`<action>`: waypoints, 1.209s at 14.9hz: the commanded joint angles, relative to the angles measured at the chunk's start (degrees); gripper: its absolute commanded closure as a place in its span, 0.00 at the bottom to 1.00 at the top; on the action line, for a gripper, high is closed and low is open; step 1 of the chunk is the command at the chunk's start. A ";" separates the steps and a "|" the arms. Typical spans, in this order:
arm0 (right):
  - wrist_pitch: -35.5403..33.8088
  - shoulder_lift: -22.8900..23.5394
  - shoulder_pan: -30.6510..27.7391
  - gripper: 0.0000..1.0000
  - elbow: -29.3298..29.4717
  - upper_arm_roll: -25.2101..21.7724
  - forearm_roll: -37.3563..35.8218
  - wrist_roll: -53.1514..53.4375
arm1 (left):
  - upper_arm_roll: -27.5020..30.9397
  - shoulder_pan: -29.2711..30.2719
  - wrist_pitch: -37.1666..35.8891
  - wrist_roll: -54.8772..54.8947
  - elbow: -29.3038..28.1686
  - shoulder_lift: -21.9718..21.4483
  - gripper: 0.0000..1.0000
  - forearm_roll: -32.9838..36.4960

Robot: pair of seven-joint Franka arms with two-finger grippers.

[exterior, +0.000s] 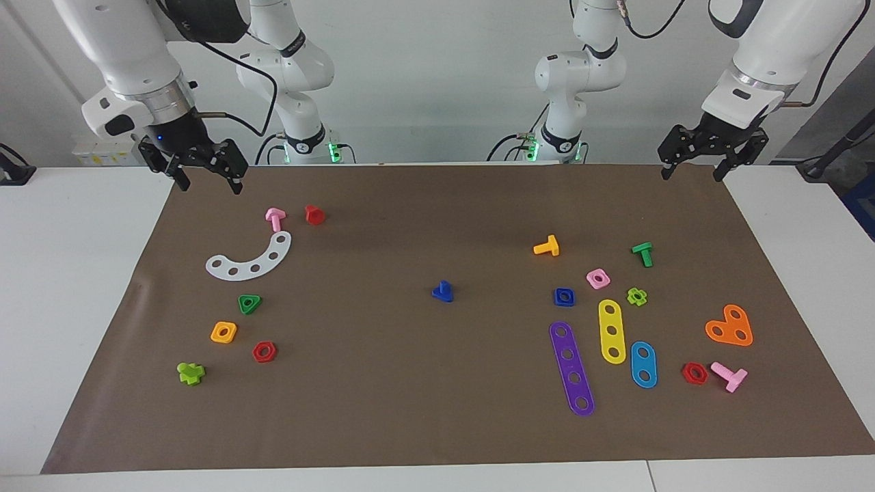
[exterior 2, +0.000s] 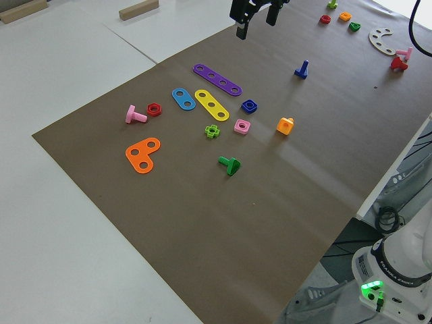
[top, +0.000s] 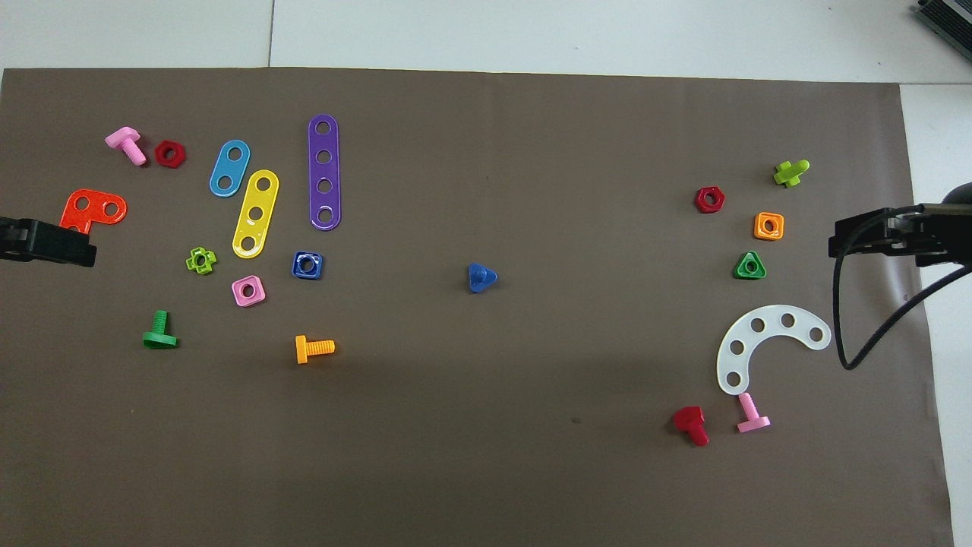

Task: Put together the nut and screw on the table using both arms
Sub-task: 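Reach the left gripper to the blue square nut and grasp it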

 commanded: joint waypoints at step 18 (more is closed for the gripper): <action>-2.14 -0.70 -0.61 0.00 -0.52 0.04 -0.55 -2.09 | -7.66 -5.61 46.72 -11.76 -26.68 12.06 0.02 0.89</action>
